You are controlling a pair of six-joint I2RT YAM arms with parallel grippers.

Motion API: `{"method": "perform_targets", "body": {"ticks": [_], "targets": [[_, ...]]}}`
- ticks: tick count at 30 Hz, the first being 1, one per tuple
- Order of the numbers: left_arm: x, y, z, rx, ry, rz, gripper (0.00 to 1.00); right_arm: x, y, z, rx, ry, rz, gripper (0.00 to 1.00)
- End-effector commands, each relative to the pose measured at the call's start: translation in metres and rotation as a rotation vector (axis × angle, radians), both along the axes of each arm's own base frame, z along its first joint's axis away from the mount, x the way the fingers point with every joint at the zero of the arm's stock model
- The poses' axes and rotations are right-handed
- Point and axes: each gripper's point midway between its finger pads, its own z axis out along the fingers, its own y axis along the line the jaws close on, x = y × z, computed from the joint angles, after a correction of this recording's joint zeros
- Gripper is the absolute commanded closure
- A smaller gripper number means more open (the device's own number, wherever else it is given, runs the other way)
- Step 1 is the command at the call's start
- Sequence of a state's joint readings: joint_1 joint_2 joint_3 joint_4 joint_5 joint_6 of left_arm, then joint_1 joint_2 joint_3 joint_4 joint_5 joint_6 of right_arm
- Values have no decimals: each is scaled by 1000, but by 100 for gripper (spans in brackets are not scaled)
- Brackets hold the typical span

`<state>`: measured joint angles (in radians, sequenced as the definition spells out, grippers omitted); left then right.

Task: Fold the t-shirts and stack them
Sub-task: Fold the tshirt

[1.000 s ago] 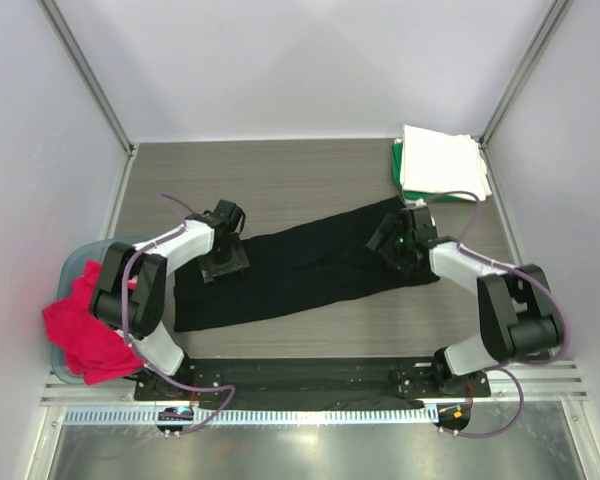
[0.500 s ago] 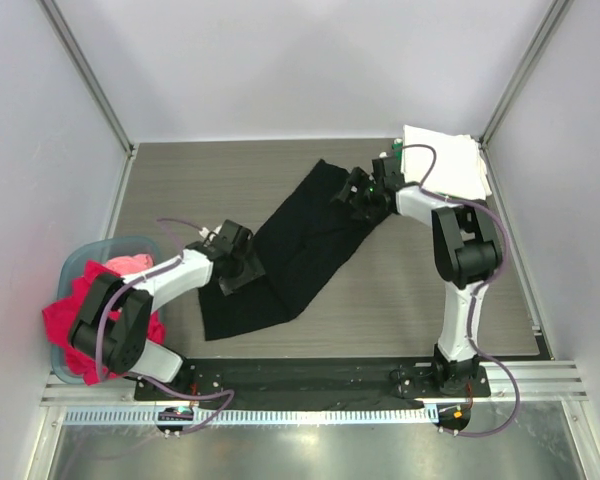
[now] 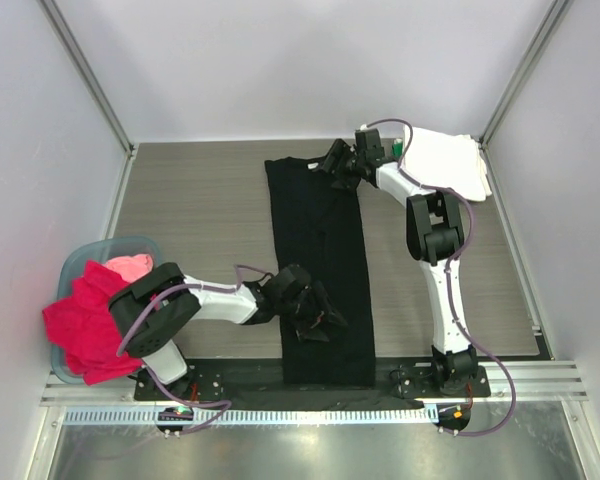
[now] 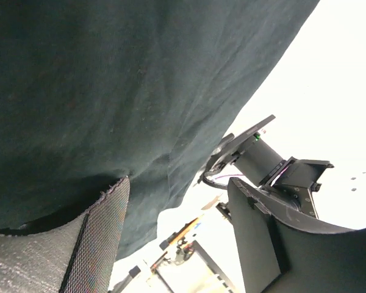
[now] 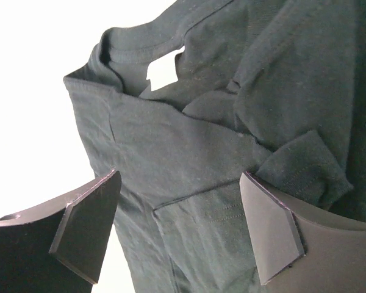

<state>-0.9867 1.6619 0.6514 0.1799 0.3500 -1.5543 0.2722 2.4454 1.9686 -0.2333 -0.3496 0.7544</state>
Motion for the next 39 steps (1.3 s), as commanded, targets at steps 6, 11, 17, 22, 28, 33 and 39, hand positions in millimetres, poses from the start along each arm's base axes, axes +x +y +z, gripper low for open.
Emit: {"method": "perform_targets", "body": {"ticks": [6, 11, 17, 22, 28, 33, 39], "targets": [[-42, 73, -25, 350, 76, 7, 30, -15, -42, -83, -240, 166, -135, 13], [-25, 95, 34, 419, -82, 47, 27, -4, -57, -75, -243, 161, -267, 10], [-19, 142, 79, 472, -230, 120, 25, 22, -17, -22, -182, 25, -208, 6], [-24, 157, 86, 421, -283, 156, 25, 41, -14, 69, -177, -153, -221, 2], [-27, 163, 84, 423, -330, 140, 26, 21, -40, 202, -202, -360, -269, 0], [-23, 161, 77, 471, -368, 121, 27, -74, -46, 201, -250, -272, -148, 0], [-13, 138, 81, 453, -397, 90, 29, -247, -88, 138, -350, -46, -94, 1]]}}
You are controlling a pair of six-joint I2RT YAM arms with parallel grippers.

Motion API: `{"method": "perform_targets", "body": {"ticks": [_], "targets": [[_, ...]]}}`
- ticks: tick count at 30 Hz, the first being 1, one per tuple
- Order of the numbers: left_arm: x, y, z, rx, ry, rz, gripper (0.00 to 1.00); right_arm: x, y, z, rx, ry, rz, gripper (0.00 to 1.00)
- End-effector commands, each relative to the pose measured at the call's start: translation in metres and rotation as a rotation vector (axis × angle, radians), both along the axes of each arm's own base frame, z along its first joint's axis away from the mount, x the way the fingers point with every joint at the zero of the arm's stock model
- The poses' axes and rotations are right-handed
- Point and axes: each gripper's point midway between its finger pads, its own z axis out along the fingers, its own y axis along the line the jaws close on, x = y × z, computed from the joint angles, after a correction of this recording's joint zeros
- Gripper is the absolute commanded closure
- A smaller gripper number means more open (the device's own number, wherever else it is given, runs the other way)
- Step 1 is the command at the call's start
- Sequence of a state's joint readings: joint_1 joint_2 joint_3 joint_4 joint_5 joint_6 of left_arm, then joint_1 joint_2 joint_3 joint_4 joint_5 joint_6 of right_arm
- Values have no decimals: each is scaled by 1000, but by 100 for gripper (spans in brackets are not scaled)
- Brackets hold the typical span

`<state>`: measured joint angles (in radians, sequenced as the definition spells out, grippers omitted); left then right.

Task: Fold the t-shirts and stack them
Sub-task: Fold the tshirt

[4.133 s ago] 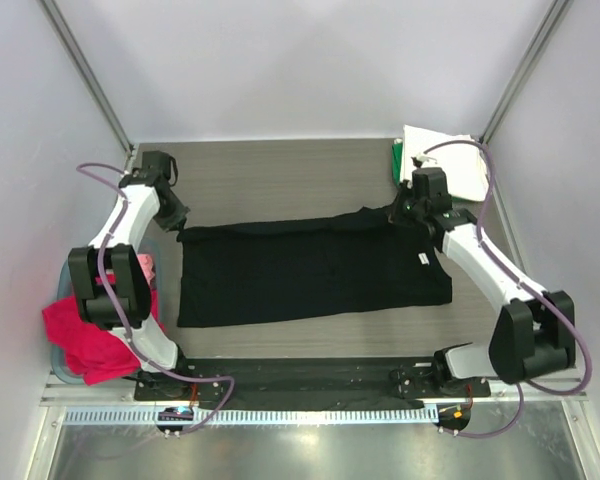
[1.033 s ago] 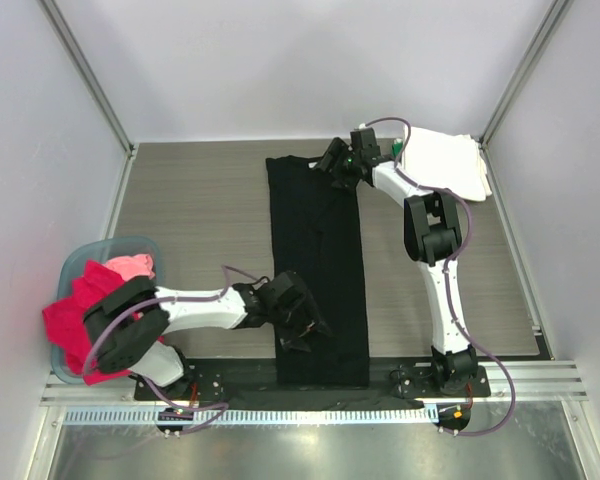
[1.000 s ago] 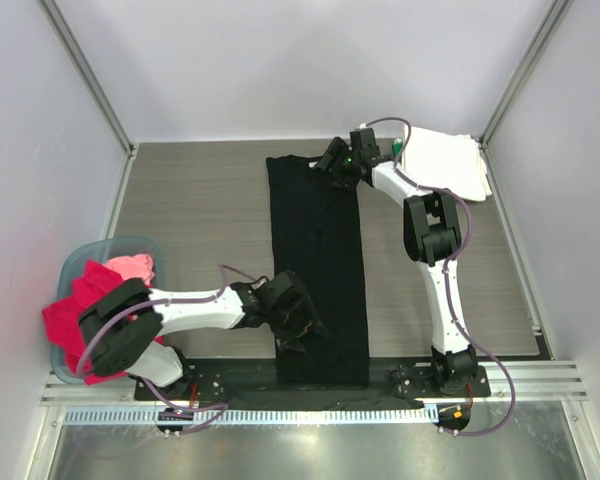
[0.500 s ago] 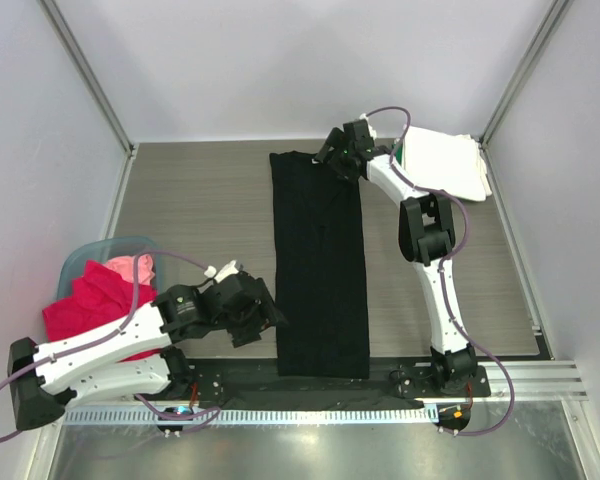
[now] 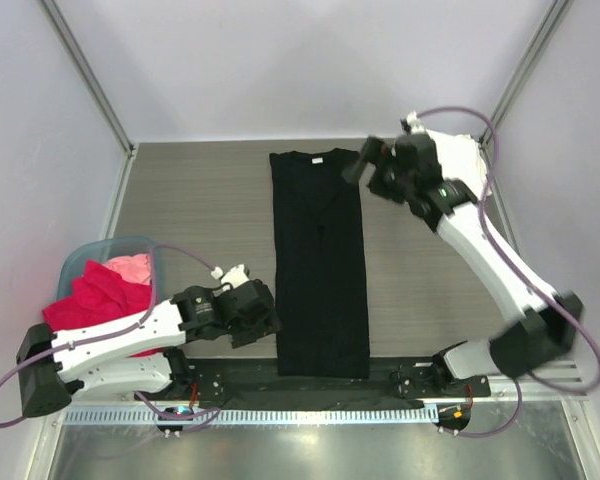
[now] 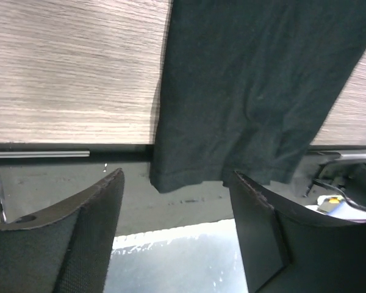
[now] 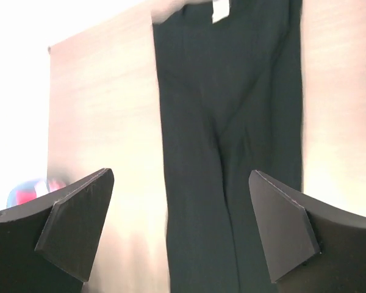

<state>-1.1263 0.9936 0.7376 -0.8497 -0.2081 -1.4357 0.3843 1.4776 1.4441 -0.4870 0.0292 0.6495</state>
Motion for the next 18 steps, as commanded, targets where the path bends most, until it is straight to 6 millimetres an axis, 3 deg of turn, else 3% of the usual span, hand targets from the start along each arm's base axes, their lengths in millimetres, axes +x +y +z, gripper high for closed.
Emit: {"method": "perform_targets", "body": {"ticks": [1, 2, 3, 4, 5, 6, 11, 15, 18], "targets": [[11, -16, 10, -15, -51, -19, 31, -106, -35, -75, -100, 241, -21, 2], [9, -16, -1, 9, -28, -10, 32, -126, -38, -86, -97, 268, -19, 2], [8, -18, -6, 14, -19, -11, 32, -160, -42, -117, -92, 361, -32, 4], [2, -22, -10, 15, -10, -25, 34, -178, -43, -125, -80, 381, -32, 5], [0, -27, -16, 12, 2, -16, 34, -195, -45, -119, -33, 359, -31, 5], [-5, -29, -21, 18, 9, -20, 35, -220, -47, -143, -35, 437, -41, 6], [-35, -42, -35, 36, 0, -63, 36, -272, -44, -164, 49, 495, -13, 9], [-51, -42, -46, 53, 11, -62, 38, -314, -35, -209, 81, 639, 51, 19], [-56, -38, -52, 57, 9, -42, 38, -328, -29, -224, 97, 660, 83, 25]]}}
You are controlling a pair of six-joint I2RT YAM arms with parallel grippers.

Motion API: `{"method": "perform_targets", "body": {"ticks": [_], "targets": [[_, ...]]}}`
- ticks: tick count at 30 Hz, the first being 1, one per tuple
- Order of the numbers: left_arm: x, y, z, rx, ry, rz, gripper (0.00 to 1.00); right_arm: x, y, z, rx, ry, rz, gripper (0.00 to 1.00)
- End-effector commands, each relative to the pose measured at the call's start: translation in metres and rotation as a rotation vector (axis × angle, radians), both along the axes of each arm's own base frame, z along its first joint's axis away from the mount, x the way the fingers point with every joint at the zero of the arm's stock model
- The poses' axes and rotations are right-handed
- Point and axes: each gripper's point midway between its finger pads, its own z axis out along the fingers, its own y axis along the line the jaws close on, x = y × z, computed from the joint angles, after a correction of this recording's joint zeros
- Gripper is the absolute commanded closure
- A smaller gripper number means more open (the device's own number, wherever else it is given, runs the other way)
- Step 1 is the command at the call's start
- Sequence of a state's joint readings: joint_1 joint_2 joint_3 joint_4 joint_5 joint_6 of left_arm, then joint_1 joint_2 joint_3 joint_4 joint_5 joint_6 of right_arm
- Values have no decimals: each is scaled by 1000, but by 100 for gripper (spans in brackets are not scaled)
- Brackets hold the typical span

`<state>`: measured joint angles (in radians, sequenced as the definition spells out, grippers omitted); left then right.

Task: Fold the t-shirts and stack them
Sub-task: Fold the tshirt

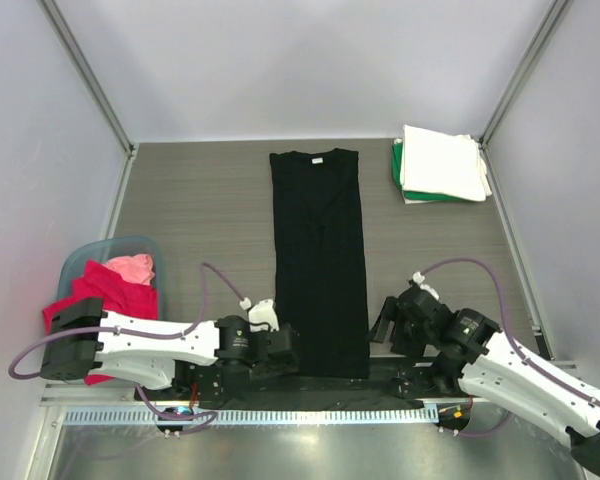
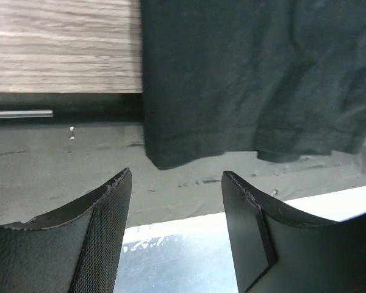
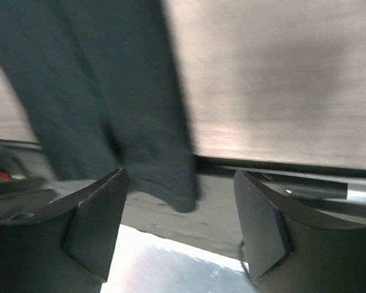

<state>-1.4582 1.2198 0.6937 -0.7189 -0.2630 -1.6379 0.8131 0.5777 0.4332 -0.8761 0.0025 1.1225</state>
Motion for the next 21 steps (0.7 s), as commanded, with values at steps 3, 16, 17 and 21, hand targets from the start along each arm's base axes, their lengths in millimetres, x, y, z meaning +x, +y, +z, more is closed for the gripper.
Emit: {"method": "perform_targets", "body": {"ticks": [3, 16, 17, 21], "targets": [[10, 2, -5, -36, -49, 104, 38, -21, 14, -21, 66, 79, -16, 25], [11, 0, -27, -106, -38, 154, 40, -43, 40, -44, 88, 116, 84, 44], [11, 0, -29, -109, -35, 159, 40, -44, 41, -45, 86, 117, 88, 46], [11, -2, -32, -126, -30, 170, 46, -41, 40, -50, 63, 96, 85, 58]]}}
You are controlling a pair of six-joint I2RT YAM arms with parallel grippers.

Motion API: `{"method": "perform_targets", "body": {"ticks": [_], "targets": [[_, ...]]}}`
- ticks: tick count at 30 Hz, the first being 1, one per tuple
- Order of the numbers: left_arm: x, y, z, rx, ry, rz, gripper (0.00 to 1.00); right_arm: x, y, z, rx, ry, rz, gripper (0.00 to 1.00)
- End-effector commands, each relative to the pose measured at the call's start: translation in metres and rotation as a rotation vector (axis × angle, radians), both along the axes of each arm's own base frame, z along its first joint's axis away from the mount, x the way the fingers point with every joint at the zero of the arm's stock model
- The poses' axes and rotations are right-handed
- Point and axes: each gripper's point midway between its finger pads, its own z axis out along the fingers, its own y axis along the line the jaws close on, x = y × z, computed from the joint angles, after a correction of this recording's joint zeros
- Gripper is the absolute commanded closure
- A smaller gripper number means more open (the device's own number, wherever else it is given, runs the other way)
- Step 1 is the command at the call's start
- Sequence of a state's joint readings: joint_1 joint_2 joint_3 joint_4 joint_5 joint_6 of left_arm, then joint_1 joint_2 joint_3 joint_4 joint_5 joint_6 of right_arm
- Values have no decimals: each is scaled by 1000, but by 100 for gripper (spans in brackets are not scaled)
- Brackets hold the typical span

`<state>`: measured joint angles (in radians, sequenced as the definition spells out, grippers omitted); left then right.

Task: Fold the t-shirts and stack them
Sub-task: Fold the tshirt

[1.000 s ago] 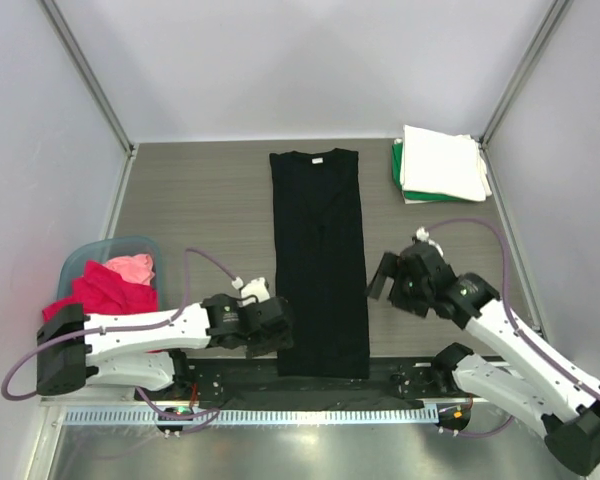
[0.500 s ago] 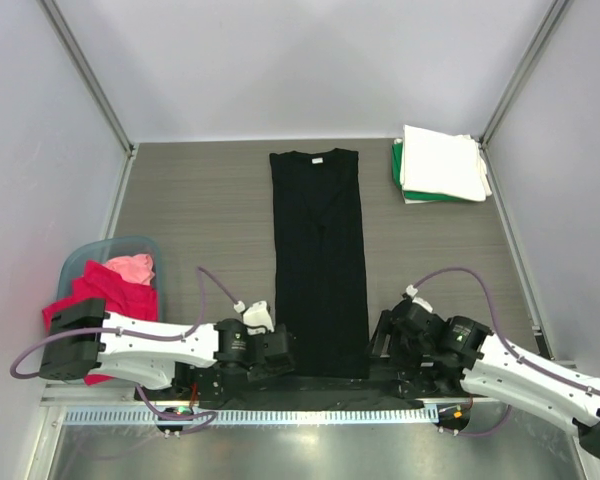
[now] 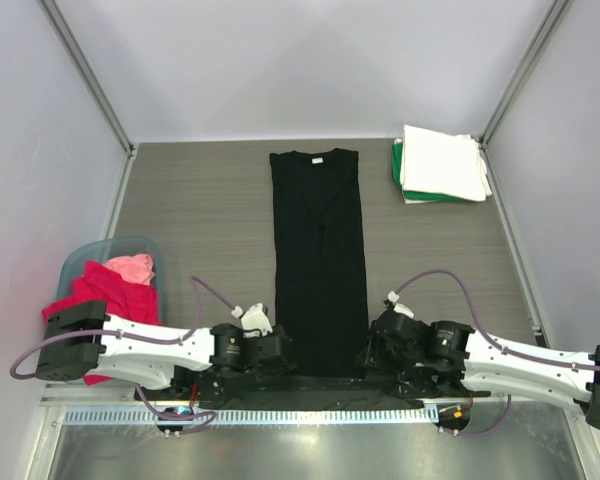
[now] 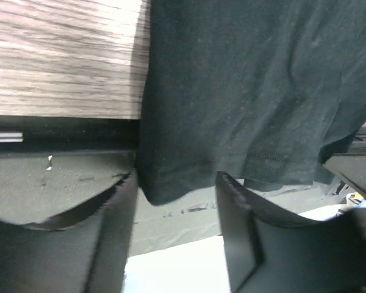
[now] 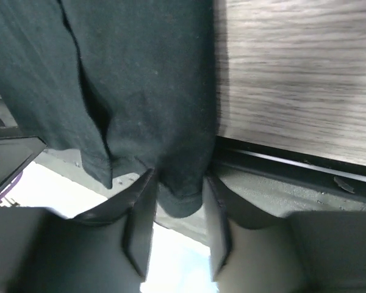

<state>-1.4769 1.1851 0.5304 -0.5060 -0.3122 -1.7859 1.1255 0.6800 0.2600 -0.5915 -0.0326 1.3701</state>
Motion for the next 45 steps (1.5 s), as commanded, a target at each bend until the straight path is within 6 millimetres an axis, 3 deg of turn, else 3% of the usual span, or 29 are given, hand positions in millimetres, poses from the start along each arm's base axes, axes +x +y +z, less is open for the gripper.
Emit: {"method": "perform_targets", "body": {"ticks": [1, 3, 6, 10, 14, 19, 26, 34, 40, 45], "targets": [[5, 4, -10, 6, -18, 37, 48, 7, -5, -11, -34, -34, -35, 61], [5, 4, -12, 13, -16, 38, 53, 6, -6, -13, -33, -33, -32, 74], [5, 4, -14, 19, -15, 39, 69, 5, -9, -14, -36, -31, -34, 82], [6, 6, -12, 24, -23, 43, 99, 5, -16, -13, -60, -43, -39, 94], [14, 10, 5, 47, -70, 42, 100, 17, -15, 3, -54, -103, -63, 99], [32, 13, 51, 103, -172, 36, 100, 44, -13, 41, -77, -239, -99, 99], [61, 18, 90, 96, -233, 52, 100, 87, -4, 93, -158, -425, -103, 99], [107, 28, 115, 108, -267, 49, 100, 146, -9, 103, -316, -430, -88, 99], [159, 37, 135, 120, -283, 95, 100, 203, -10, 133, -343, -489, -96, 99], [193, 28, 136, 136, -254, 54, 100, 237, -13, 127, -385, -457, -85, 99]]}}
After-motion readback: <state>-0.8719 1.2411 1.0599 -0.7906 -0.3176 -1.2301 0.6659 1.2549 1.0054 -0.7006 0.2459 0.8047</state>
